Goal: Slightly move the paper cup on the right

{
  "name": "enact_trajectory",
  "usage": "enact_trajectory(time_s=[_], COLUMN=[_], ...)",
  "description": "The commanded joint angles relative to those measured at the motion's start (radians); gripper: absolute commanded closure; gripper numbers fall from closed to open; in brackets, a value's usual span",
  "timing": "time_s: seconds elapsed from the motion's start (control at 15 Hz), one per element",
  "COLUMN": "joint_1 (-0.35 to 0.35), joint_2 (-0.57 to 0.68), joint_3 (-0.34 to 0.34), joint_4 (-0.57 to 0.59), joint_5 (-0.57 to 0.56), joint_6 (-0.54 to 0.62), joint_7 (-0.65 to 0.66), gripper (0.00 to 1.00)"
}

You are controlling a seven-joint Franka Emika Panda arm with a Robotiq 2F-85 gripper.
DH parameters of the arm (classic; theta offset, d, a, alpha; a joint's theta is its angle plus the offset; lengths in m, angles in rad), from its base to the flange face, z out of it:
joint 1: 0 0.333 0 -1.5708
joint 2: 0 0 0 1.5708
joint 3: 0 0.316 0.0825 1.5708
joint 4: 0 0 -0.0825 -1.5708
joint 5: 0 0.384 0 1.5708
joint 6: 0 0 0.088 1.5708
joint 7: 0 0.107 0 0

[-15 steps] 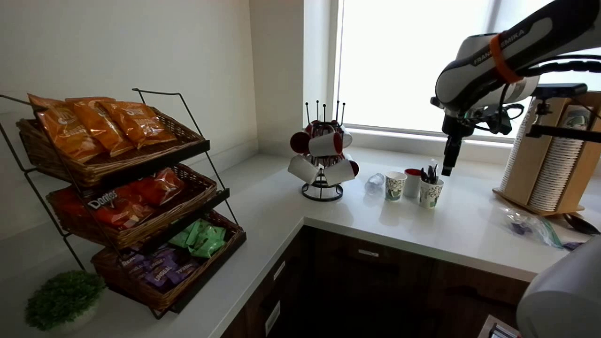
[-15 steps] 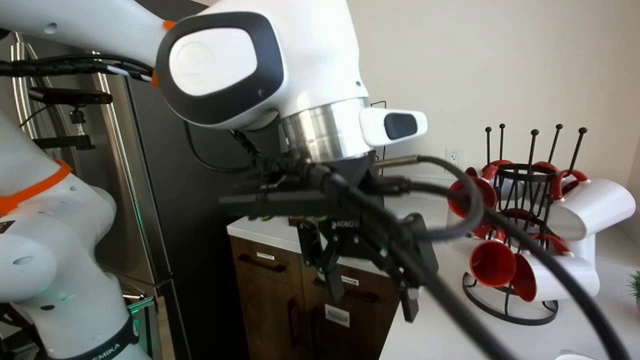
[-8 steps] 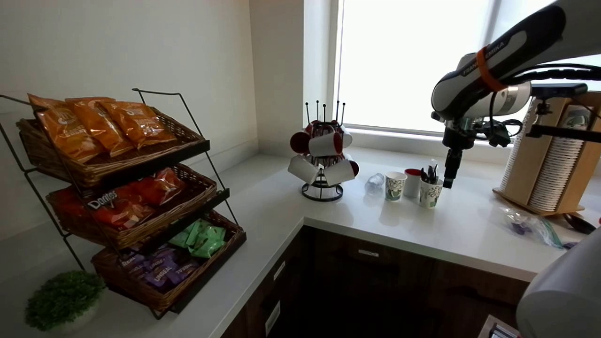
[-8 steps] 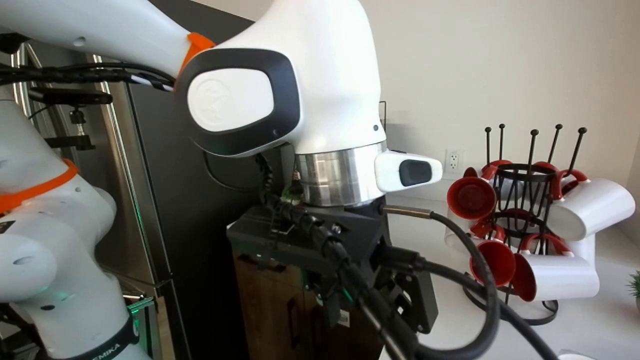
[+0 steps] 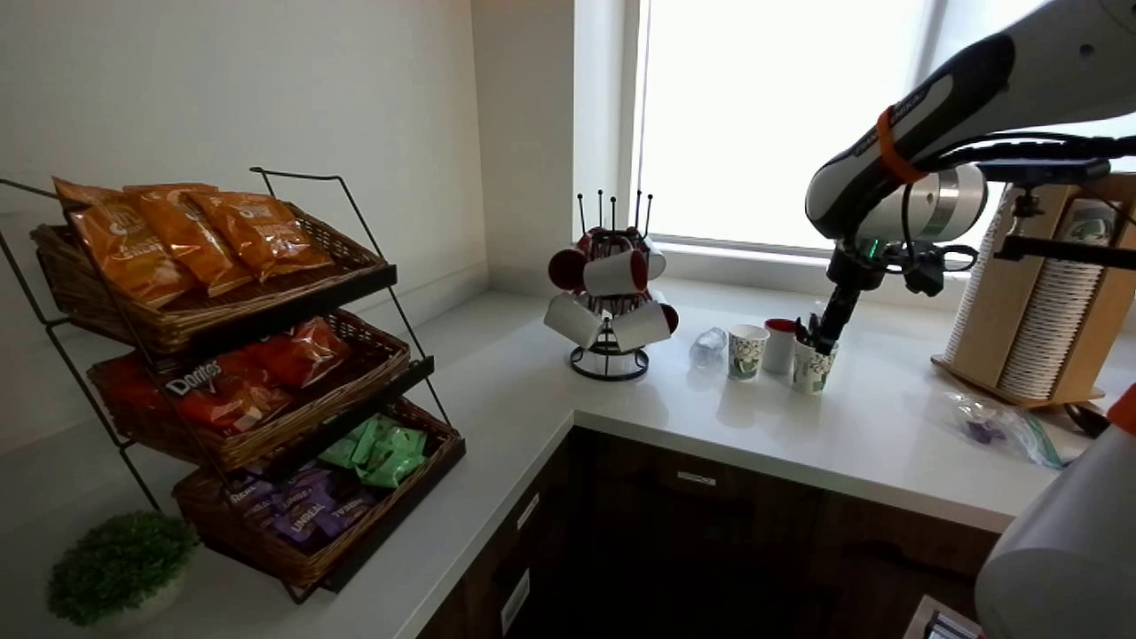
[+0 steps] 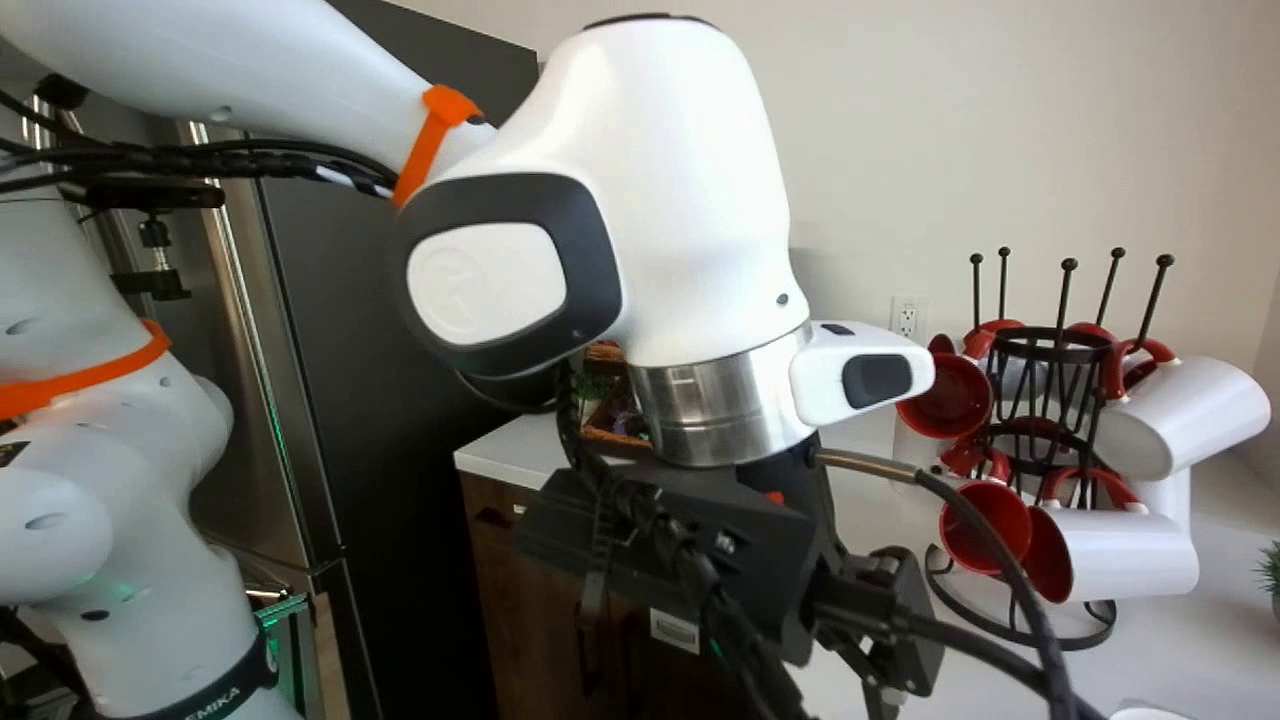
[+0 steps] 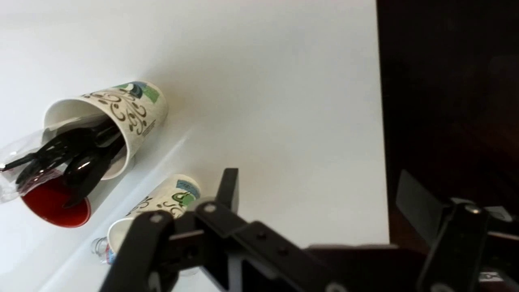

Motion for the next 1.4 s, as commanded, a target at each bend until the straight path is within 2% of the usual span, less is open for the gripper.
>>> enact_trajectory(time_s=[0.0,0.13,0.2,0.53,0.87,0.93,1.27,1.33], joint_1=[0.002,-0.005,0.026,-0.014,-0.080,-0.189,-0.343,-0.365], joint_2=[0.115,0.178,0.208,0.365,0.540,0.555,0.652,0.669], joint_3=[-0.005,0.003,-0.028,0.006,0.037,0.139,0.276,0.296], joint_4=[0.019,0.041,0.057,0.172,0.315,0.340,0.435,0.451], joint_5=[0.147,0.231,0.287,0.498,0.588,0.533,0.480,0.466], joint_6=[0.154,0.197,0.206,0.194,0.207,0.216,0.255,0.263], joint_7=[-0.094,-0.141,-0.183,-0.344,-0.403,-0.354,-0.309,-0.298], gripper=[0.00,0.00,0.00,0.00,0.00,0.00,0.02,0.20])
